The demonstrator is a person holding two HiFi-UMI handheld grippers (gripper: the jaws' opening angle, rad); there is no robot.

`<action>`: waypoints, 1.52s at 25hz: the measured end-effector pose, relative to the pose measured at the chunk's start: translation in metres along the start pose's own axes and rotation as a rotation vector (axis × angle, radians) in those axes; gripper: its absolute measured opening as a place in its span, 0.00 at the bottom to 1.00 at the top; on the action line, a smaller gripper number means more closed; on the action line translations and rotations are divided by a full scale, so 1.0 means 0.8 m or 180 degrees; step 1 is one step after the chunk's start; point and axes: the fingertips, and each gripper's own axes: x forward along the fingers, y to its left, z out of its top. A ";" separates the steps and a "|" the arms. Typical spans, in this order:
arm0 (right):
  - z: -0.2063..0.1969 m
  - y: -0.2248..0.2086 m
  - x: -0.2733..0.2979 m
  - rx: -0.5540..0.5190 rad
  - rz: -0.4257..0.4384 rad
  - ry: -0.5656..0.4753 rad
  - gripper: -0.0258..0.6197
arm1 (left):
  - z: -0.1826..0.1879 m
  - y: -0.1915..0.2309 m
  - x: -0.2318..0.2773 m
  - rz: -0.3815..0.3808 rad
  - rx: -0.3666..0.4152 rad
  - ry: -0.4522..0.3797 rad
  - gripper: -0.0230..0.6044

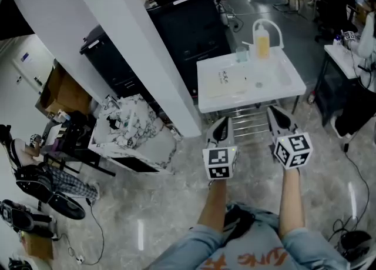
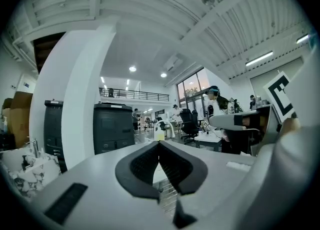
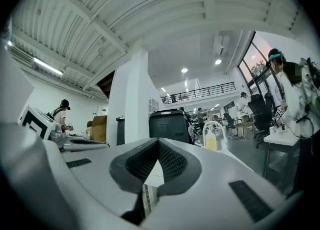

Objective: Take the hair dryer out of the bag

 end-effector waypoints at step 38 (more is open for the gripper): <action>-0.165 -0.203 0.385 0.0483 -0.0400 0.0684 0.04 | -0.166 0.154 0.443 -0.0662 -0.0396 0.0789 0.03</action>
